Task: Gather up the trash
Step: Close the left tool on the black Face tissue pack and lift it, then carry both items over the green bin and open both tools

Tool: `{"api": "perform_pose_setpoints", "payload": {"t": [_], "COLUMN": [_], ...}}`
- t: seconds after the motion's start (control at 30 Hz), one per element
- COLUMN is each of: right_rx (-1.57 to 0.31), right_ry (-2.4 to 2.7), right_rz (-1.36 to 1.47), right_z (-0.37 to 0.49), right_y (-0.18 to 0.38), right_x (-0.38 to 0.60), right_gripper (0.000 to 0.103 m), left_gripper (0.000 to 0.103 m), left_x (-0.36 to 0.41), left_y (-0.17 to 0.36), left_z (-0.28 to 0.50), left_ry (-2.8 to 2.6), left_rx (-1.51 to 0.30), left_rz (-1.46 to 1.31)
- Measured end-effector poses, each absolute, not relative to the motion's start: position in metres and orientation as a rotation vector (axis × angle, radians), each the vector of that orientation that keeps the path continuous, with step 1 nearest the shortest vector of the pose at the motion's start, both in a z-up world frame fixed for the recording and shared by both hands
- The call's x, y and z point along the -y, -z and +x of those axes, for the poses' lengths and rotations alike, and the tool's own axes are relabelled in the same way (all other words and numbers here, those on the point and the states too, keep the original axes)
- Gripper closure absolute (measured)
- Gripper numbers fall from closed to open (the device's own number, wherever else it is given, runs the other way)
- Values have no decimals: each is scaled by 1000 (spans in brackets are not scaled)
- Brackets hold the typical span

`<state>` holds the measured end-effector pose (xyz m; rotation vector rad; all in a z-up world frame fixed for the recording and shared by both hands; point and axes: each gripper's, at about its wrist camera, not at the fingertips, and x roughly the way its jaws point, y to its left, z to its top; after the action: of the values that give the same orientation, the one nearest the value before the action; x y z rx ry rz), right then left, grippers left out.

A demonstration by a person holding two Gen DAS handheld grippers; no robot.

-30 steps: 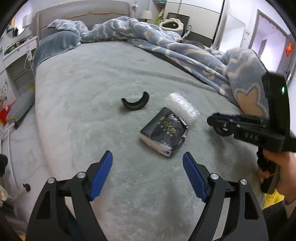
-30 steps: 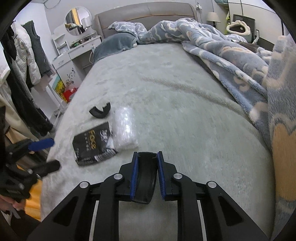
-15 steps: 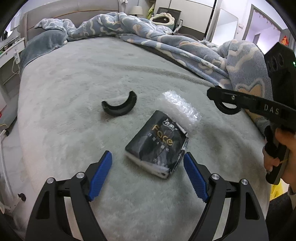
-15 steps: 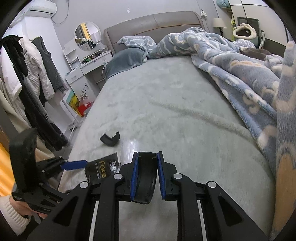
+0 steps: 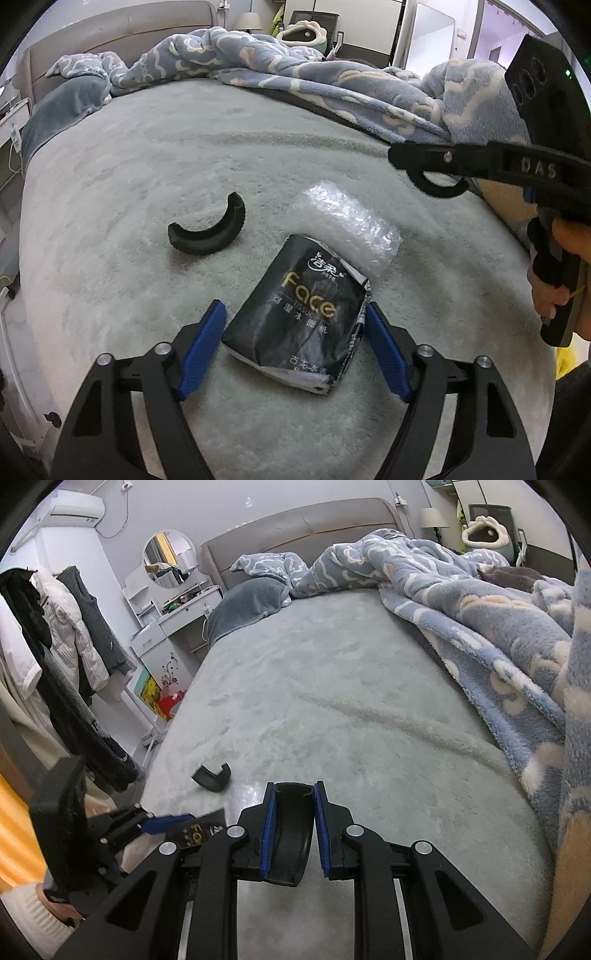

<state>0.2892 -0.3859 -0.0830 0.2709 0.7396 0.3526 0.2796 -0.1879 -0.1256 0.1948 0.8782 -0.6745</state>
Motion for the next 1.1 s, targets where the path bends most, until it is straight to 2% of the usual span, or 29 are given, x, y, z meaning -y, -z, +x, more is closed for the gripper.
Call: {"api": "perform_pose_setpoints", "payload": {"t": [0.07,0.53,1.1], "right_rx": [-727,-671,-687], "right_ry": [-354,-359,-425], "right_rz": [282,349,302], "right_z": [290,284,256], "right_y": [77,53,45], "right_x": [385,371,306], "right_gripper": [83,83,83], "left_gripper": [33,48,49], "left_x": [189,161,90], "left_y": [126,116,91], "left_z": [280,263,233], "left_ry": [670,636,484], "left_rx": [-884,-883,-874], "left_rz": [200,137,41]}}
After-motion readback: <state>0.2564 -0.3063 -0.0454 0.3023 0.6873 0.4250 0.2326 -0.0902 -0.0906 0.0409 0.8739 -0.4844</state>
